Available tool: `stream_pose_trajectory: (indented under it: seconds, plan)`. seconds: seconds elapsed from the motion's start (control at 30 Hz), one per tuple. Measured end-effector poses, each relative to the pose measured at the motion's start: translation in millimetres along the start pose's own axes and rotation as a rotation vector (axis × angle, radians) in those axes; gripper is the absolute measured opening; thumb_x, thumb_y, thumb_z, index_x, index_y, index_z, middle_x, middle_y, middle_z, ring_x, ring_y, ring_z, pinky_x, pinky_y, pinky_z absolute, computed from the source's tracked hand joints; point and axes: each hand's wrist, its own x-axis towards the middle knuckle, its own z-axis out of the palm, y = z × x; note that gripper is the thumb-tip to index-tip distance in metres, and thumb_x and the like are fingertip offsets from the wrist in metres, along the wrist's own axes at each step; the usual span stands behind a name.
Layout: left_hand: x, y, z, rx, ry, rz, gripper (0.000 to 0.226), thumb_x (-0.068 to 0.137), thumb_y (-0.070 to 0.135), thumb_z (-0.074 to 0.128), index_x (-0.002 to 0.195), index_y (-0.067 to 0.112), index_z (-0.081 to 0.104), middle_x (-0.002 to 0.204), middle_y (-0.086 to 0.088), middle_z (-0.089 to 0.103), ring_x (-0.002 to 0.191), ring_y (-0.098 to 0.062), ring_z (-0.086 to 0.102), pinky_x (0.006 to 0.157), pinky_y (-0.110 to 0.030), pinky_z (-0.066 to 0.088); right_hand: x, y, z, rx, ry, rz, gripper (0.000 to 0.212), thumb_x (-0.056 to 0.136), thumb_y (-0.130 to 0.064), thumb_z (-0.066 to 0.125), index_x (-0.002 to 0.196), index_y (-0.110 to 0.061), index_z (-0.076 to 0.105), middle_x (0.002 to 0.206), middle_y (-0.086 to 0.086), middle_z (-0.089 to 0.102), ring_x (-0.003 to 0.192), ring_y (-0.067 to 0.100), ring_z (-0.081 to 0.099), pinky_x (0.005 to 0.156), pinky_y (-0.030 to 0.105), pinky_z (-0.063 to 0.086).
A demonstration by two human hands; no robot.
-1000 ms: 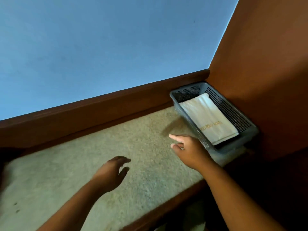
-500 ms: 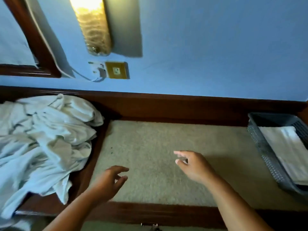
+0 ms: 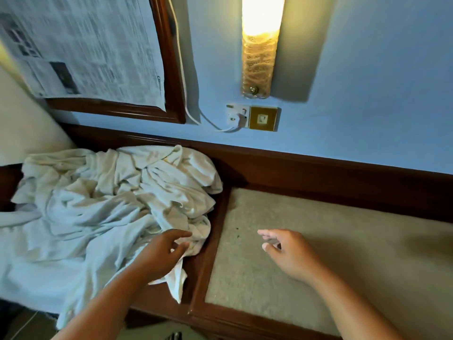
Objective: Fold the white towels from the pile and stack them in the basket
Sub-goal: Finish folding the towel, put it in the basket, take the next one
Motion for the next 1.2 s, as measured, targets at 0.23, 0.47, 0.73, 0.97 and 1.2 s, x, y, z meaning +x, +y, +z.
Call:
stream_pose_trajectory:
  seconds: [0.23, 0.47, 0.73, 0.97, 1.2]
  plan:
    - [61, -110, -88, -0.045, 0.015, 0.007, 0.024, 0.097, 0.037, 0.062, 0.12, 0.046, 0.061, 0.116, 0.023, 0.06, 0.088, 0.01, 0.063, 0.068, -0.006, 0.043, 101, -88, 122, 0.081, 0.047, 0.074, 0.029, 0.096, -0.022, 0.061, 0.124, -0.027, 0.069, 0.114, -0.005, 0.072, 0.086, -0.004, 0.064, 0.07, 0.001, 0.042]
    - [68, -179, -145, -0.118, -0.013, 0.027, 0.023, 0.098, 0.033, 0.063, 0.118, 0.044, 0.063, 0.112, 0.029, 0.058, 0.096, 0.018, 0.056, 0.072, -0.003, 0.043, 164, -173, 196, 0.052, -0.017, 0.145, 0.031, 0.096, -0.032, 0.058, 0.124, -0.028, 0.068, 0.115, -0.01, 0.071, 0.1, 0.004, 0.065, 0.087, 0.024, 0.053]
    - [89, -235, -186, -0.198, 0.134, 0.026, 0.021, 0.096, 0.024, 0.066, 0.111, 0.038, 0.069, 0.11, 0.024, 0.065, 0.094, 0.006, 0.064, 0.078, -0.018, 0.054, 239, -227, 218, 0.043, -0.004, 0.065, 0.026, 0.095, -0.027, 0.059, 0.119, -0.029, 0.069, 0.109, -0.012, 0.068, 0.098, 0.003, 0.063, 0.09, 0.028, 0.054]
    - [84, -269, -202, -0.186, 0.178, -0.011, 0.025, 0.095, 0.02, 0.067, 0.108, 0.041, 0.067, 0.107, 0.028, 0.066, 0.093, 0.003, 0.065, 0.078, -0.022, 0.056, 271, -274, 263, -0.172, -0.214, -0.203, 0.055, 0.09, -0.031, 0.063, 0.143, -0.034, 0.048, 0.14, -0.004, 0.043, 0.125, 0.018, 0.048, 0.1, 0.034, 0.047]
    - [76, -274, -205, -0.171, 0.206, -0.025, 0.026, 0.095, 0.02, 0.066, 0.109, 0.041, 0.066, 0.109, 0.023, 0.065, 0.094, 0.002, 0.065, 0.077, -0.023, 0.055, 302, -286, 289, -0.532, -0.166, -0.414, 0.031, 0.081, -0.033, 0.062, 0.109, -0.022, 0.067, 0.123, 0.002, 0.054, 0.124, 0.031, 0.042, 0.085, 0.04, 0.047]
